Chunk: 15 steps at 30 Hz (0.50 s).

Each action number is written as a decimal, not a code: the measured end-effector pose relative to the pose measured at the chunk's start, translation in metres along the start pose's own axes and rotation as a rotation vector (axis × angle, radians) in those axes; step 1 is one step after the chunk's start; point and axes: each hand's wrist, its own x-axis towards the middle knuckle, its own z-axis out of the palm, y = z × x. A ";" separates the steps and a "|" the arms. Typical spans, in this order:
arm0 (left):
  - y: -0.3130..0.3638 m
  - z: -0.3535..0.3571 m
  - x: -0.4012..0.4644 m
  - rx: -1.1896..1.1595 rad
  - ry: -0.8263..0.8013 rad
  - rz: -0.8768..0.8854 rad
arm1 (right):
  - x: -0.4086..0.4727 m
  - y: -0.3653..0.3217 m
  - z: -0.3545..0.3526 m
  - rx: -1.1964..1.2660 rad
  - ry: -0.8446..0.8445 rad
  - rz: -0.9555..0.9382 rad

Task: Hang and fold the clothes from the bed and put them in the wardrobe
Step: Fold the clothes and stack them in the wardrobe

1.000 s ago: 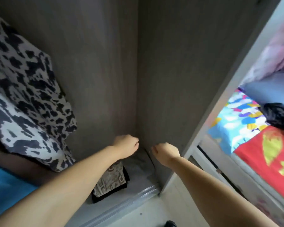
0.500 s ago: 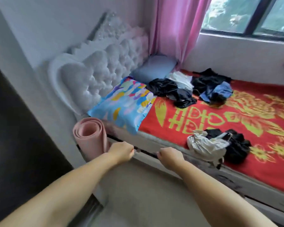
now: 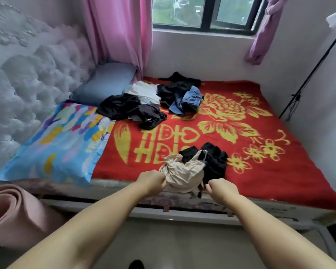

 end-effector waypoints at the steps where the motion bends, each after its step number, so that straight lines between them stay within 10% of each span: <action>1: 0.000 0.001 0.016 0.007 -0.019 0.009 | 0.010 0.003 0.000 0.004 -0.012 0.007; 15: -0.020 -0.026 0.270 0.099 -0.147 0.150 | 0.204 0.059 -0.037 0.183 -0.059 0.249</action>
